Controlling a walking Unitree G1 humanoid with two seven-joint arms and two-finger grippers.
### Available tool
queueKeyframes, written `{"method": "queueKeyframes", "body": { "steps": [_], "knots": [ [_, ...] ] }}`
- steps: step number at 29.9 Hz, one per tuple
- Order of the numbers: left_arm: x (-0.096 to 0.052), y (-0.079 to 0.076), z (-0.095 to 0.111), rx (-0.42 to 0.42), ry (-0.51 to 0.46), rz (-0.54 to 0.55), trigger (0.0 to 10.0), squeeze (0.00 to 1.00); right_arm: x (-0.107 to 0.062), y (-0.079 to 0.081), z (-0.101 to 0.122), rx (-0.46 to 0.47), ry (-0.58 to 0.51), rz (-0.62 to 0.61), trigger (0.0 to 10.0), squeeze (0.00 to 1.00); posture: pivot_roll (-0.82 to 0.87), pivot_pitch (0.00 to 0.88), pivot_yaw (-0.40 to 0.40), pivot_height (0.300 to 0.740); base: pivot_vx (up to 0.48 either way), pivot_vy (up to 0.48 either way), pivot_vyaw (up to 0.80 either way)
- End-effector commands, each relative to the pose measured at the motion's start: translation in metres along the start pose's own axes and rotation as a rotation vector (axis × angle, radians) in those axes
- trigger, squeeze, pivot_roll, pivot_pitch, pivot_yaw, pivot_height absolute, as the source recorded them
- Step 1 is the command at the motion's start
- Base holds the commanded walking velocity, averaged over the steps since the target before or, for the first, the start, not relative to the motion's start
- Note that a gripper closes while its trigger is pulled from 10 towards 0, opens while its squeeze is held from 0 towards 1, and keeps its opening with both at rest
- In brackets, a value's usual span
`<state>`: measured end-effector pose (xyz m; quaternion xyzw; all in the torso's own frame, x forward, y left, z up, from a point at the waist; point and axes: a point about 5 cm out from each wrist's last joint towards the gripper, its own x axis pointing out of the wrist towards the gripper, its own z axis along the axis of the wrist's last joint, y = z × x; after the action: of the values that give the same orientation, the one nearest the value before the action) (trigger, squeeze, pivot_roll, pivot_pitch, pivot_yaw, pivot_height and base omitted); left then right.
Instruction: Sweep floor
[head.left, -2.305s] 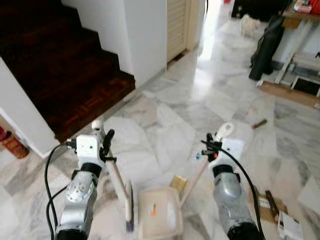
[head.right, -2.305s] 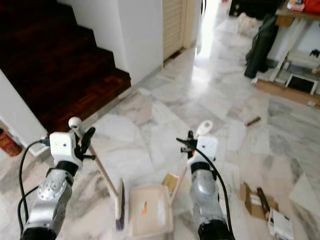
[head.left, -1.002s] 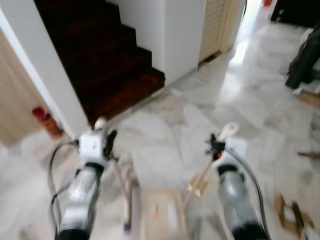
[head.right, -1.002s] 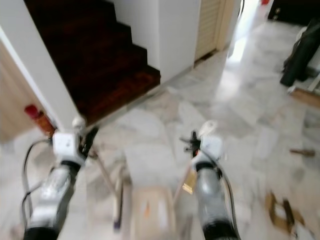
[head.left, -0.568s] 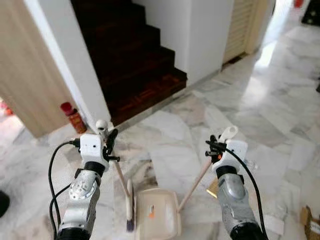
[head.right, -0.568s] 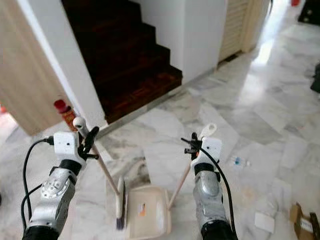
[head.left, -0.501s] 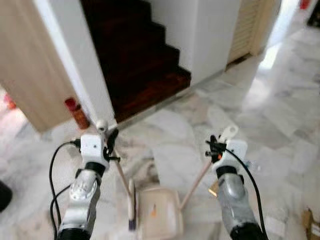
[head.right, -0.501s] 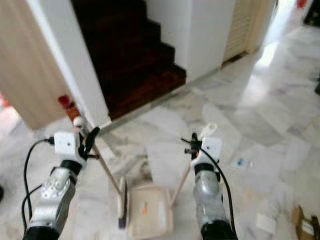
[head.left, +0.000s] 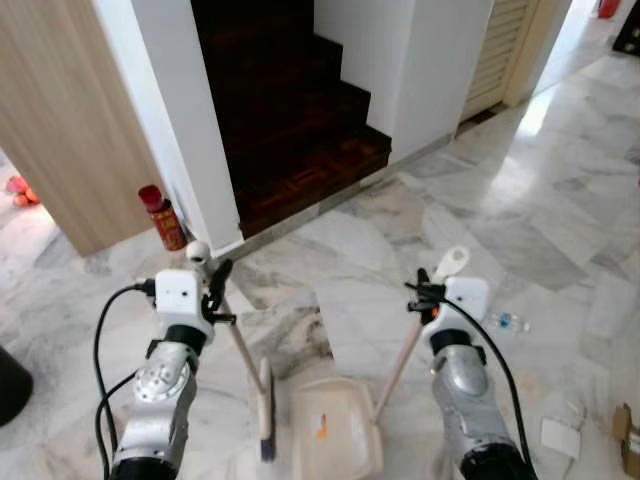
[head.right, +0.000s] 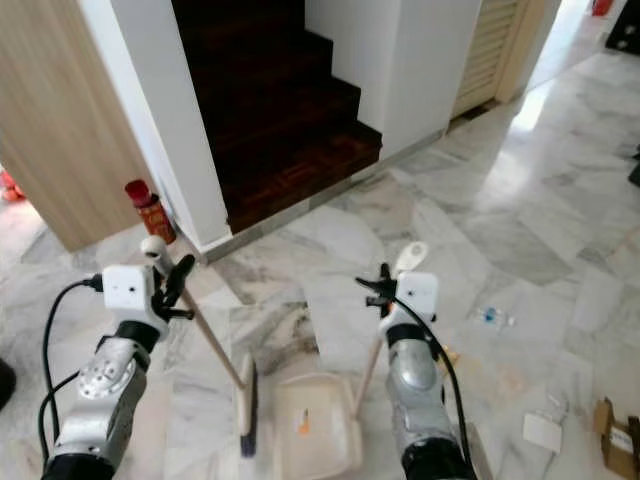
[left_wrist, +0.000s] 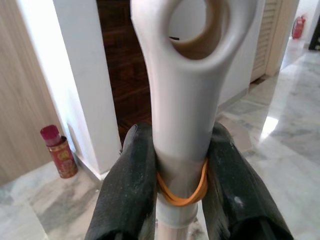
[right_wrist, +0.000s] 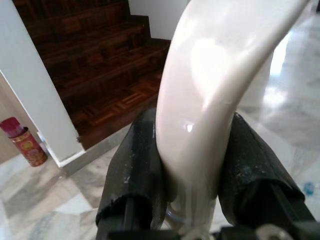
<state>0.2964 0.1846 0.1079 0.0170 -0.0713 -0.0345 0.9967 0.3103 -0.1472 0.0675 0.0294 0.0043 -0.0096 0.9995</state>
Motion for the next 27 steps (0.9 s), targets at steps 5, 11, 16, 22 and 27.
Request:
{"method": "queueKeyframes", "body": {
  "steps": [5, 11, 16, 22, 27],
  "knots": [
    [0.0032, -0.0012, 0.0083, 0.015, -0.039, -0.006, 10.0, 0.0, 0.0051, 0.0018, 0.0111, 0.029, -0.051, 0.0, 10.0, 0.0, 0.09, 0.008, 0.058, 0.74, 0.0, 0.263, 0.43],
    [0.0035, -0.0009, 0.0083, 0.015, -0.039, -0.007, 10.0, 0.0, 0.0055, 0.0025, 0.0111, 0.027, -0.05, 0.005, 10.0, 0.0, 0.09, 0.006, 0.058, 0.74, 0.0, 0.266, 0.0],
    [0.0035, -0.0007, 0.0084, 0.016, -0.038, -0.007, 10.0, 0.0, 0.0058, 0.003, 0.0109, 0.027, -0.049, 0.008, 10.0, 0.0, 0.09, 0.003, 0.06, 0.74, 0.0, 0.267, 0.0],
    [0.0034, -0.0006, 0.0085, 0.017, -0.038, -0.008, 10.0, 0.0, 0.006, 0.0037, 0.0108, 0.022, -0.048, 0.012, 10.0, 0.0, 0.09, 0.002, 0.059, 0.74, 0.0, 0.266, 0.0],
    [0.0035, -0.0007, 0.0083, 0.018, -0.038, -0.006, 10.0, 0.0, 0.0064, 0.0038, 0.0106, 0.016, -0.046, 0.015, 10.0, 0.0, 0.09, 0.002, 0.059, 0.74, 0.0, 0.267, 0.0]
  ]
}}
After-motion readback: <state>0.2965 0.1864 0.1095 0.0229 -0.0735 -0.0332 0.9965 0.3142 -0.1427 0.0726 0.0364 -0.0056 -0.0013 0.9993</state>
